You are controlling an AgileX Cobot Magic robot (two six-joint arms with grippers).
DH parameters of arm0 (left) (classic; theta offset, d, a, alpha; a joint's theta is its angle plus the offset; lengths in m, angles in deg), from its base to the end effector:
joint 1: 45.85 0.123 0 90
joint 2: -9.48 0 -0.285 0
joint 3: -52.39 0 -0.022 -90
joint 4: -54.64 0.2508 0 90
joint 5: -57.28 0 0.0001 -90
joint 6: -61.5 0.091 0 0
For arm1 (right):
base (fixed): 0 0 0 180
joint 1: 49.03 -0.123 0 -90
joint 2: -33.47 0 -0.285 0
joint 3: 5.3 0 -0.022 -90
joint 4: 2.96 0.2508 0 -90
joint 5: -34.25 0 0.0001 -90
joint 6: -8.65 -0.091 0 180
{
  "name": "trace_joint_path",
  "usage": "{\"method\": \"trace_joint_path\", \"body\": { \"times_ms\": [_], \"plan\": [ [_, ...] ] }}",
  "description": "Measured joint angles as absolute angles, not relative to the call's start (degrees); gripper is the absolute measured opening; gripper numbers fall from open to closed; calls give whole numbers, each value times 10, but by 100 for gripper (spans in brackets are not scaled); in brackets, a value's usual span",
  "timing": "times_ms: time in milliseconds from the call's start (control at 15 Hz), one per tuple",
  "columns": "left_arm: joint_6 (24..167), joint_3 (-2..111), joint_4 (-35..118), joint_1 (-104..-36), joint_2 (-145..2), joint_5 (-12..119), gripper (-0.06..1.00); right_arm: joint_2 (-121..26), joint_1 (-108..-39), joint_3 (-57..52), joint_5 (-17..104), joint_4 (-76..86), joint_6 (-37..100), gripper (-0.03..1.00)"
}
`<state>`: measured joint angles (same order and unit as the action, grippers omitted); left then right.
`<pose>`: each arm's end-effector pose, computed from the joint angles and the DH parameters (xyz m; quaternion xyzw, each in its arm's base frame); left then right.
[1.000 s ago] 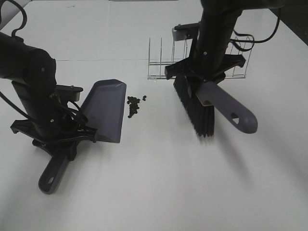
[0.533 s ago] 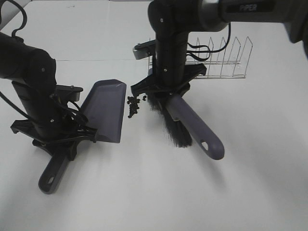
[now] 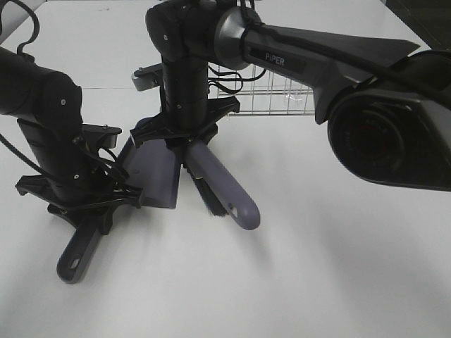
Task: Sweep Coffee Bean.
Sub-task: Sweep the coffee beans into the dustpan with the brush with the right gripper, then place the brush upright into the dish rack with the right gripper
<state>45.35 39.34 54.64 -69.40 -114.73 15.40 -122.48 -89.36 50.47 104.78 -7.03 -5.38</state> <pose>0.3189 -0.1390 0.0984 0.0645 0.9979 -0.0025 0.0071 0.4046 0.3355 0.1269 -0.2355 0.9679 0.0064 0.0877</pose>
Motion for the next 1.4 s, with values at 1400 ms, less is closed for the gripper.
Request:
{"method": "trace_joint_path", "body": {
  "times_ms": [1400],
  "plan": [
    [453,393,546,-694,-1147,159,35,-1021,-808,459,1048,-146,-15,30]
  ]
}}
